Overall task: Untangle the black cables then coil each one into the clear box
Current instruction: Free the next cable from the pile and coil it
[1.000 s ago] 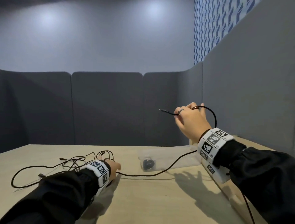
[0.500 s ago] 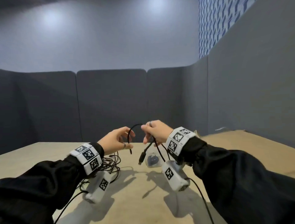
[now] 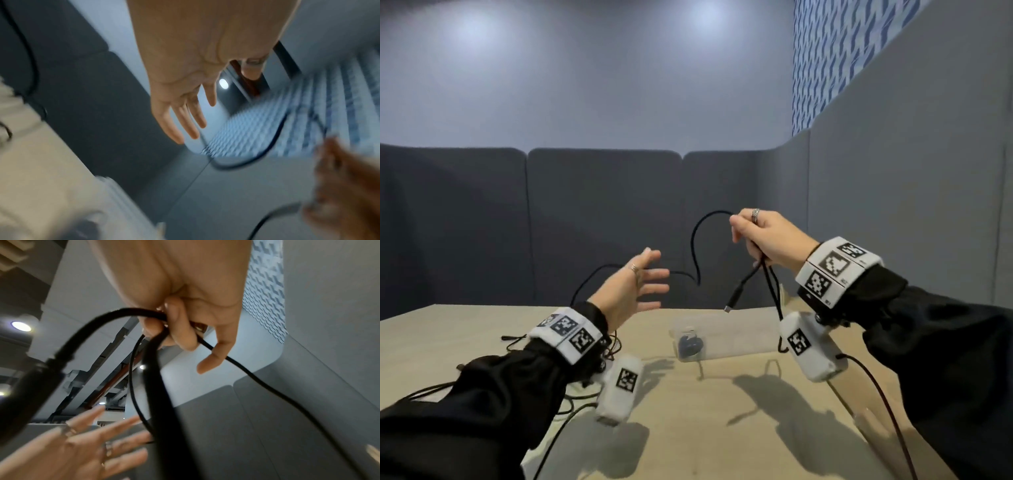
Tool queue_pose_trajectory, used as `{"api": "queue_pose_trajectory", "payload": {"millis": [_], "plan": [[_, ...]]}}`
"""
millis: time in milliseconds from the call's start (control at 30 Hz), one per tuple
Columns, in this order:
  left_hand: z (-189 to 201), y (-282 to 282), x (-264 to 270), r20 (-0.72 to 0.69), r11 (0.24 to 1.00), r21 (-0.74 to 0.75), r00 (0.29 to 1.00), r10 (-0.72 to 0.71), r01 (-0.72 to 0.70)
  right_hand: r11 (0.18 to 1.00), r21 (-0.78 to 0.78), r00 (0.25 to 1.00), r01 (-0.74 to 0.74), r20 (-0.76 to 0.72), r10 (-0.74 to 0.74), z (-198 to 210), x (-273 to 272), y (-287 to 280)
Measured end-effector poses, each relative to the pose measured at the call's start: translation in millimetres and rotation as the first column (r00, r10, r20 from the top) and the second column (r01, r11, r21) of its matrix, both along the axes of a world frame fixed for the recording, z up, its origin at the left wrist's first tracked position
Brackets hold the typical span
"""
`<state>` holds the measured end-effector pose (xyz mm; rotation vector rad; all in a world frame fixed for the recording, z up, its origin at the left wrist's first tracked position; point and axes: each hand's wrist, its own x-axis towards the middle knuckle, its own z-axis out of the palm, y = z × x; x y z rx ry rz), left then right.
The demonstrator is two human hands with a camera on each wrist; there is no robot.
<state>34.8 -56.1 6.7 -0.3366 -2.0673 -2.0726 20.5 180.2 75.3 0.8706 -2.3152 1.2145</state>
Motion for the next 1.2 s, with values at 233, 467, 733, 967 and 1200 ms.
{"api": "queue_pose_trajectory", "payload": {"millis": [233, 467, 733, 967, 1200], "plan": [[16.8, -35.9, 20.7, -0.169, 0.952, 0.032, 0.941, -0.294, 0.303, 0.856, 0.188, 0.876, 0.481, -0.066, -0.478, -8.1, -18.0, 78.1], [-31.7, -14.4, -4.6, -0.015, 0.671, -0.739, 0.998, 0.061, -0.052, 0.990, 0.138, 0.983, 0.014, 0.177, -0.038, -24.8, -5.4, 73.9], [-37.8, -13.7, -35.6, 0.053, 0.797, -0.551, 0.943, 0.328, -0.247, 0.903, 0.142, 0.898, -0.405, 0.248, 0.363, -2.7, 28.6, 60.8], [52.2, -27.4, 10.3, -0.217, 0.890, -0.357, 0.952, 0.217, -0.284, 0.334, 0.916, 0.954, 0.221, -0.131, -0.271, -47.1, 3.0, 59.4], [86.1, 32.6, 55.7, -0.557, 0.555, -0.695, 0.830, -0.012, -0.458, 0.950, 0.268, 0.985, -0.160, 0.101, 0.137, 2.6, 36.4, -1.7]]}}
